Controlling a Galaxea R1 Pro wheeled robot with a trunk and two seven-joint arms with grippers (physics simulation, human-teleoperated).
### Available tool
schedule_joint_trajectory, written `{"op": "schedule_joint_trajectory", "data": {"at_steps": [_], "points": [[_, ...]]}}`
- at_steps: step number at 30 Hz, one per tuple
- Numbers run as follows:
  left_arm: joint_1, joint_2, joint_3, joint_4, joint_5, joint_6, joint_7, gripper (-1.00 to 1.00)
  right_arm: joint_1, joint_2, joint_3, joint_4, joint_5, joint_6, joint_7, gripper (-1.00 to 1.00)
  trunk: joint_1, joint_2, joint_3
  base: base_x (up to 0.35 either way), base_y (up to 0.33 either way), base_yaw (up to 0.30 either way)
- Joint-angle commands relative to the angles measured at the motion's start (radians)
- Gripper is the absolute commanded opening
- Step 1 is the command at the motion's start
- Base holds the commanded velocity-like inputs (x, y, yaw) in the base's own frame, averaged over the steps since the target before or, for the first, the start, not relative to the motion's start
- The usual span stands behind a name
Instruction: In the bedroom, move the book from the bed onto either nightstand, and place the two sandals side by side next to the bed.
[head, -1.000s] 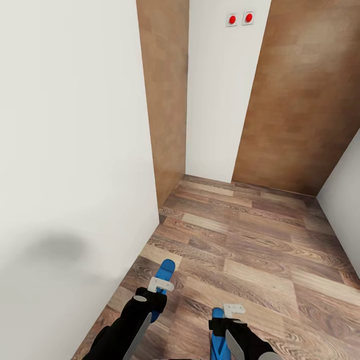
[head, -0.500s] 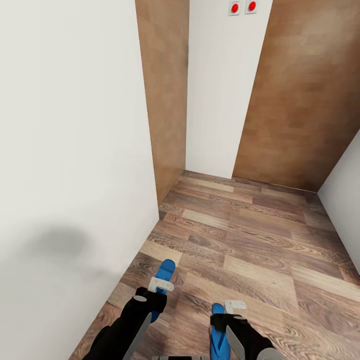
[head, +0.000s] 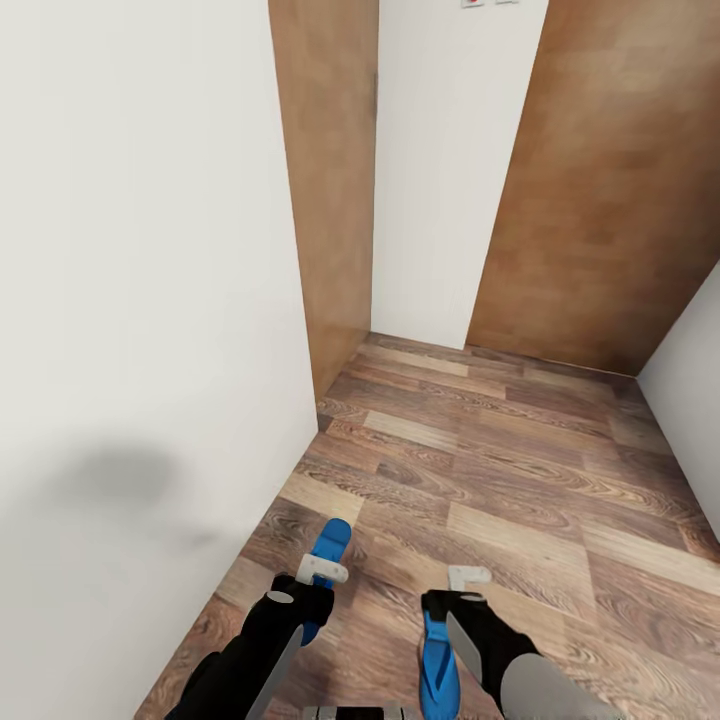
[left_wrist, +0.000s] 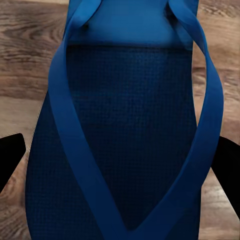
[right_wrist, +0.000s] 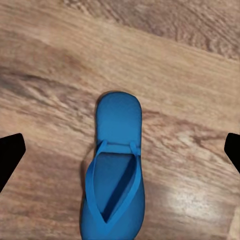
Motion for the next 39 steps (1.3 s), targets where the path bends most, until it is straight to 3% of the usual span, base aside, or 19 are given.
{"op": "schedule_joint_trajectory", "data": {"at_steps": [1,30,39], "points": [[-0.001,0.0,-0.003,-0.001,0.009,0.004,0.009,-1.0,-0.003,0.001,-0.003,0.0,-0.001,0.005,-0.003,1.0,0.0,-0.001,-0.005,0.0,0.0,0.0],[-0.001,0.0,-0.004,0.0,0.009,-0.01,0.008,-1.0,-0.013,0.012,0.008,-0.007,0.001,0.006,-0.004,1.0,0.013,-0.007,-0.117,0.0,0.0,0.0],[-0.001,0.0,-0.003,-0.004,0.01,-0.01,0.01,-1.0,-0.025,0.017,0.011,-0.01,0.002,0.007,-0.005,1.0,0.013,-0.007,-0.117,0.0,0.0,0.0]]}}
